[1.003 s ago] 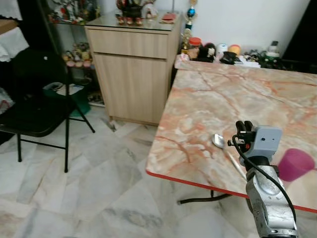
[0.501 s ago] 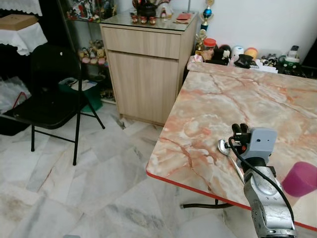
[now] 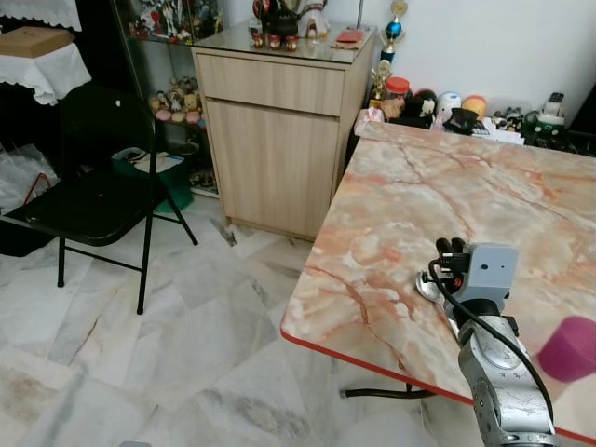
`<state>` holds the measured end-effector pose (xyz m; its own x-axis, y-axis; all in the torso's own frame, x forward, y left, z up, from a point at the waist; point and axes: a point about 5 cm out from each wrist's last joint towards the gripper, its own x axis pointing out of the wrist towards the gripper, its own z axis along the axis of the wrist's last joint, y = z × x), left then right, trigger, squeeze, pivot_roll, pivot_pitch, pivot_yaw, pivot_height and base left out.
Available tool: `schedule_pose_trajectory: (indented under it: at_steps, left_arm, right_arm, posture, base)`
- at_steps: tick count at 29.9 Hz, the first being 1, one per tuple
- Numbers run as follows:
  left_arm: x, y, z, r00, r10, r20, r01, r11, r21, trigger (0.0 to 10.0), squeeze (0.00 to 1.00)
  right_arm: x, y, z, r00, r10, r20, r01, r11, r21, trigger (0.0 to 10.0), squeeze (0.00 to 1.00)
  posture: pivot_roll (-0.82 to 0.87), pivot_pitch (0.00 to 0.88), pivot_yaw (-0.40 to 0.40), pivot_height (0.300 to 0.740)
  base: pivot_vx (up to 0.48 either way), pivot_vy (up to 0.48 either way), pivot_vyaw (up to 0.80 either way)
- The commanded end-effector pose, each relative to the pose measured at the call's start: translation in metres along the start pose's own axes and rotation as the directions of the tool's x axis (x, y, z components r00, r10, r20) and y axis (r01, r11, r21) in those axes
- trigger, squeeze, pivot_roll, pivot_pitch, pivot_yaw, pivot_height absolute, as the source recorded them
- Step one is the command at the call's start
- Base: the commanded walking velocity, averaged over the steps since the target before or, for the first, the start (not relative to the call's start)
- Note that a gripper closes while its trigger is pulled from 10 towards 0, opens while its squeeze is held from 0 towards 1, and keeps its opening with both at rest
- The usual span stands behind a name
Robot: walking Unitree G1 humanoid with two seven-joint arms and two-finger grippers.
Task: Setting the table
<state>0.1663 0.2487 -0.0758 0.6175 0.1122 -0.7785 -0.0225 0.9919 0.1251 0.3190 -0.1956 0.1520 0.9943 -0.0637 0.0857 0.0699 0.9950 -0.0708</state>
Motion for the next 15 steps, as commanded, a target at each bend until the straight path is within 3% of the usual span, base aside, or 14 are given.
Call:
schedule_pose_trajectory:
  at_steps: [1, 9, 15]
  left_arm:
    - [0.0, 0.0, -0.001, 1.0, 0.002, -0.005, -0.002, 1.0, 0.007, 10.0, 0.0]
    - [0.0, -0.001, -0.001, 1.0, -0.001, -0.002, 0.001, 1.0, 0.005, 10.0, 0.0]
    - [0.0, -0.002, -0.001, 1.0, -0.005, -0.001, 0.005, 1.0, 0.007, 10.0, 0.0]
  right_arm:
    - [0.0, -0.001, -0.001, 1.0, -0.005, -0.019, 0.005, 1.0, -0.001, 10.0, 0.0]
    - [-0.001, -0.003, -0.003, 0.999, -0.019, -0.044, 0.019, 1.0, -0.014, 10.0, 0.0]
    - [-0.011, -0.016, -0.015, 0.987, -0.072, -0.143, 0.066, 0.997, -0.048, 10.0, 0.0]
  posture:
    - [0.01, 0.096, -0.018, 0.74]
    - [0.01, 0.102, -0.02, 0.74]
    - [0.0, 0.115, -0.021, 0.74]
  base:
    - [0.0, 0.0, 0.0]
    - [0.0, 0.0, 0.0]
    - [0.0, 0.0, 0.0]
